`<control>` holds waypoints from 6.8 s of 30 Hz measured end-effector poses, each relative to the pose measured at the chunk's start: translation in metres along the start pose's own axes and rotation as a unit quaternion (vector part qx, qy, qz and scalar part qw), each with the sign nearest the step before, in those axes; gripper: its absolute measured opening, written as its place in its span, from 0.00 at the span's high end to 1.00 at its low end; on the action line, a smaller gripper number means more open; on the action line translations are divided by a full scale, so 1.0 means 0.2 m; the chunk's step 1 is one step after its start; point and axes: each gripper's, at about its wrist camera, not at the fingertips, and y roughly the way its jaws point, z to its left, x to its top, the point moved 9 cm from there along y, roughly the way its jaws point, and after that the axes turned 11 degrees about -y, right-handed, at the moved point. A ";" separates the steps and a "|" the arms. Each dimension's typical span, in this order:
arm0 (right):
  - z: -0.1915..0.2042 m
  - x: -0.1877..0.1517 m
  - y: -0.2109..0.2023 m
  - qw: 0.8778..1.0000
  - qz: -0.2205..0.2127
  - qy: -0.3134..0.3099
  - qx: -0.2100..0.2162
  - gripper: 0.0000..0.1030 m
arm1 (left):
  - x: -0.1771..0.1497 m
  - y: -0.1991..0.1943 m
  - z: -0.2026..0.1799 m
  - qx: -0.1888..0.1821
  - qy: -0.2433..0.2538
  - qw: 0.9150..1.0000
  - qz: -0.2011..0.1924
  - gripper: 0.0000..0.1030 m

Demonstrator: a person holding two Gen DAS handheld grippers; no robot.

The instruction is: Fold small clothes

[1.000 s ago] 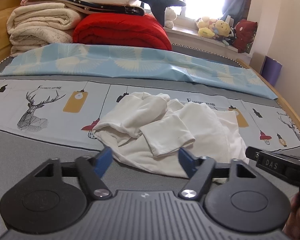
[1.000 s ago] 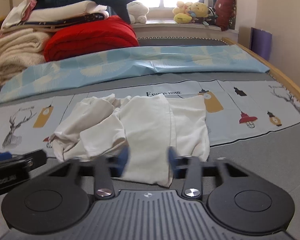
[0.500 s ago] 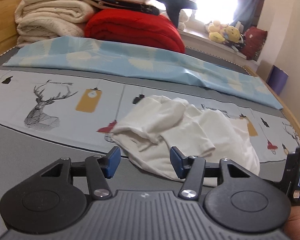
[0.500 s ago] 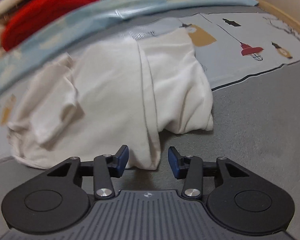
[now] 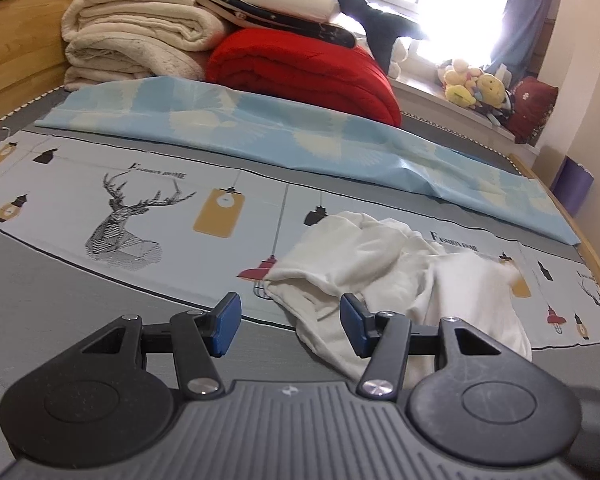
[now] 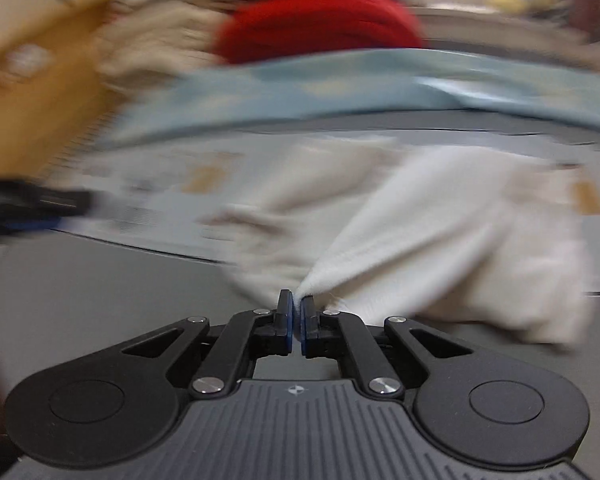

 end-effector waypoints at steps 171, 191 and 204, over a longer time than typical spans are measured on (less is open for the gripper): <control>-0.36 -0.93 -0.62 0.963 0.227 0.113 -0.094 0.92 | -0.73 -0.14 0.68 -0.025 0.196 0.912 0.360 0.96; -0.44 -0.91 -0.77 0.943 0.200 0.187 -0.192 0.77 | -0.65 -0.26 0.63 -0.061 0.185 0.924 0.329 1.00; -0.44 -0.97 -0.61 0.930 0.258 0.140 -0.219 0.69 | -0.77 -0.13 0.62 0.008 0.257 0.902 0.347 0.89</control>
